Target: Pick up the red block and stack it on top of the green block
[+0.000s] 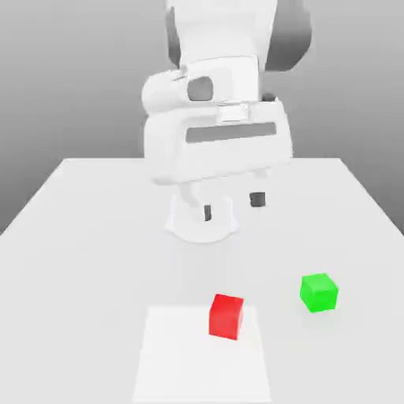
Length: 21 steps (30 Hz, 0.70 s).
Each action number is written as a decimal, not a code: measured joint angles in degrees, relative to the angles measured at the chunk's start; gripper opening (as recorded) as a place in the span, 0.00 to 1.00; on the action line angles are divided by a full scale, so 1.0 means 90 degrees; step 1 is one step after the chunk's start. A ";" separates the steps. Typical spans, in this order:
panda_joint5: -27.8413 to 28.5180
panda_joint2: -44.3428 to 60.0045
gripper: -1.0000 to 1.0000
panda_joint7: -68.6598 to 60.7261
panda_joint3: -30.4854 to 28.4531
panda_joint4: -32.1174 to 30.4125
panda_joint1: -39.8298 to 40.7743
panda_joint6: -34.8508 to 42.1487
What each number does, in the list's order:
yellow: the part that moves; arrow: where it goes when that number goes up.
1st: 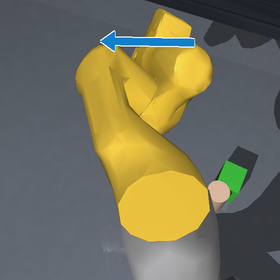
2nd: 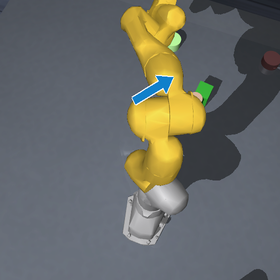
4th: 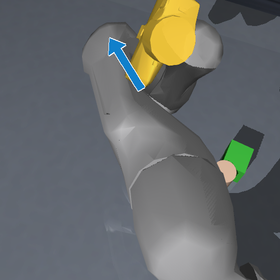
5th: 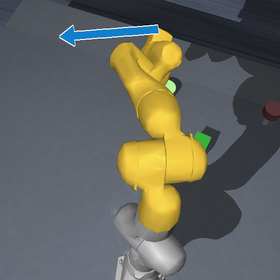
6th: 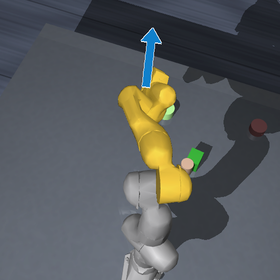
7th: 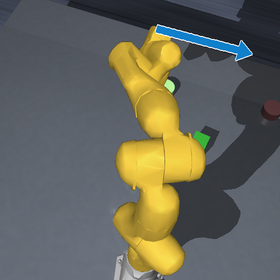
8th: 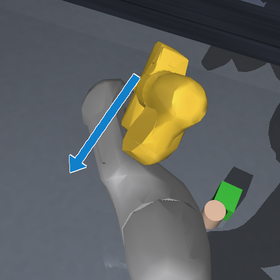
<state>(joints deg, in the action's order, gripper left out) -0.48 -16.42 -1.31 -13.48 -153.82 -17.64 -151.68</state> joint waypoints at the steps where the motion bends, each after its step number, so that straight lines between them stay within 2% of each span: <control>1: 0.0004 0.0184 0.50 -0.0290 -0.0040 -0.0139 -0.0075 -0.0125; 7: 0.0230 0.1254 0.50 -0.1887 -0.0146 -0.0970 -0.0347 -0.0875; 9: 0.0185 0.1587 0.50 -0.2194 -0.0148 -0.1061 -0.0409 -0.1137; 14: -0.0559 0.2454 0.50 -0.2825 0.0169 -0.0965 -0.0285 -0.1850; 17: -0.1060 0.2992 0.50 -0.3187 0.0650 -0.0893 0.0075 -0.2295; 18: -0.1168 0.3143 0.00 -0.3262 0.0803 -0.0876 0.0201 -0.2422; 21: -0.1166 0.3143 0.00 -0.3261 0.0803 -0.0876 0.0201 -0.2416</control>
<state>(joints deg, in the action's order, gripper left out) -10.98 11.87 -30.66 -6.25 -161.71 -15.83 -173.42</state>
